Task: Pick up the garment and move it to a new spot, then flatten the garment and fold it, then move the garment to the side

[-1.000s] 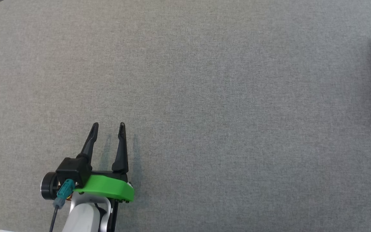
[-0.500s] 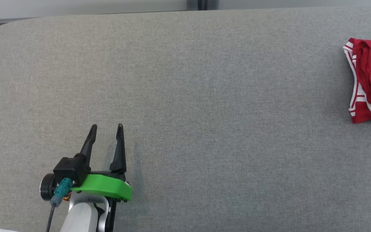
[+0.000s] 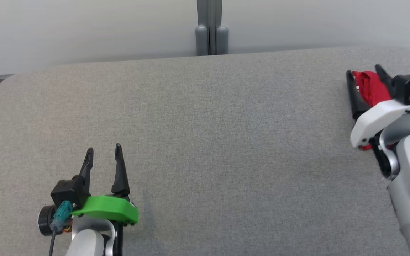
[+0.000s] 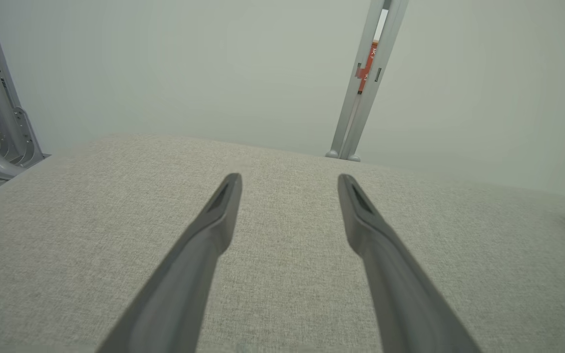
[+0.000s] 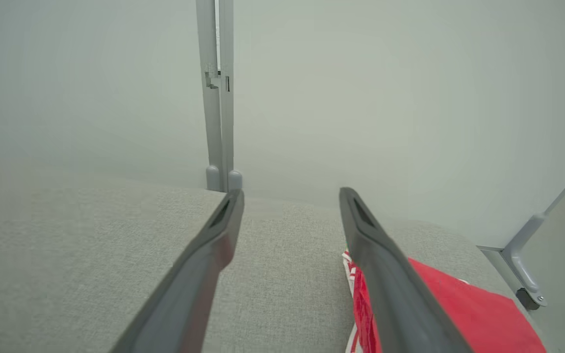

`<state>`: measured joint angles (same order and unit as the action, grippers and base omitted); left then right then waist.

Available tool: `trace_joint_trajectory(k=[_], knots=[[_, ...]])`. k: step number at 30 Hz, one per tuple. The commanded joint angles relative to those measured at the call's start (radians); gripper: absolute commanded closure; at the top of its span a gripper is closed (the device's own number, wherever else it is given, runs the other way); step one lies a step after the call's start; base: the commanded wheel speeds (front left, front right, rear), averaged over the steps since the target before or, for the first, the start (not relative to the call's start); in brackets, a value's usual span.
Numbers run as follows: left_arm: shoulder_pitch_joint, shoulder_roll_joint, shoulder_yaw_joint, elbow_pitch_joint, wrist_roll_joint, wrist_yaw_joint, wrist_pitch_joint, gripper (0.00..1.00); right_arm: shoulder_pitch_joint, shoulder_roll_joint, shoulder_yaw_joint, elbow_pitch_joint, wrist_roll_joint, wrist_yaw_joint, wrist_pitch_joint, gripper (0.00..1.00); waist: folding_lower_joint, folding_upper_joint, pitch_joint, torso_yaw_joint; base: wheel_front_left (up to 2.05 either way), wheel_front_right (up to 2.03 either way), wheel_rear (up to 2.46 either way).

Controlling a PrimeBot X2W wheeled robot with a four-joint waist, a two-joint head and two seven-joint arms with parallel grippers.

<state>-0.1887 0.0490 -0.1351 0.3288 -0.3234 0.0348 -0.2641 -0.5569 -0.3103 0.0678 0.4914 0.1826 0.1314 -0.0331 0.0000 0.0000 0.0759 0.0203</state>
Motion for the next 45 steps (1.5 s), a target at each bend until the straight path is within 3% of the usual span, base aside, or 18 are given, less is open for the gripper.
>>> trace_joint_trajectory(k=[1,11,17,22,28,45], knots=[[0.026,0.003,-0.005,0.007,-0.019,0.01,0.0,0.0,0.047,0.024,0.003,-0.022,0.007,-0.001,-0.018,0.0,0.0,0.0,-0.049,-0.006,0.0,0.0,0.0],[0.103,0.004,-0.036,-0.024,0.024,0.048,0.0,0.0,0.306,0.191,-0.074,-0.173,-0.069,-0.001,-0.098,0.0,0.0,0.0,-0.088,0.023,0.0,0.0,0.0],[0.149,0.003,-0.043,-0.024,0.01,0.036,0.0,0.0,0.429,0.248,-0.125,-0.273,-0.117,-0.001,-0.122,0.0,0.0,0.0,-0.096,0.035,0.0,0.0,0.0],[0.17,0.003,-0.041,-0.028,0.008,0.043,0.0,0.0,0.512,0.259,-0.098,-0.344,-0.083,-0.001,-0.128,0.0,0.0,0.0,-0.098,0.036,0.0,0.0,0.0],[0.169,0.003,-0.039,-0.048,0.012,0.042,0.0,0.0,0.539,0.259,-0.067,-0.337,-0.023,-0.001,-0.14,0.0,0.0,0.0,-0.095,0.039,0.0,0.0,0.0],[0.165,0.003,-0.042,-0.042,0.016,0.045,0.0,0.0,0.541,0.259,-0.052,-0.33,-0.028,-0.001,-0.138,0.0,0.0,0.0,-0.092,0.045,0.0,0.0,0.0]])
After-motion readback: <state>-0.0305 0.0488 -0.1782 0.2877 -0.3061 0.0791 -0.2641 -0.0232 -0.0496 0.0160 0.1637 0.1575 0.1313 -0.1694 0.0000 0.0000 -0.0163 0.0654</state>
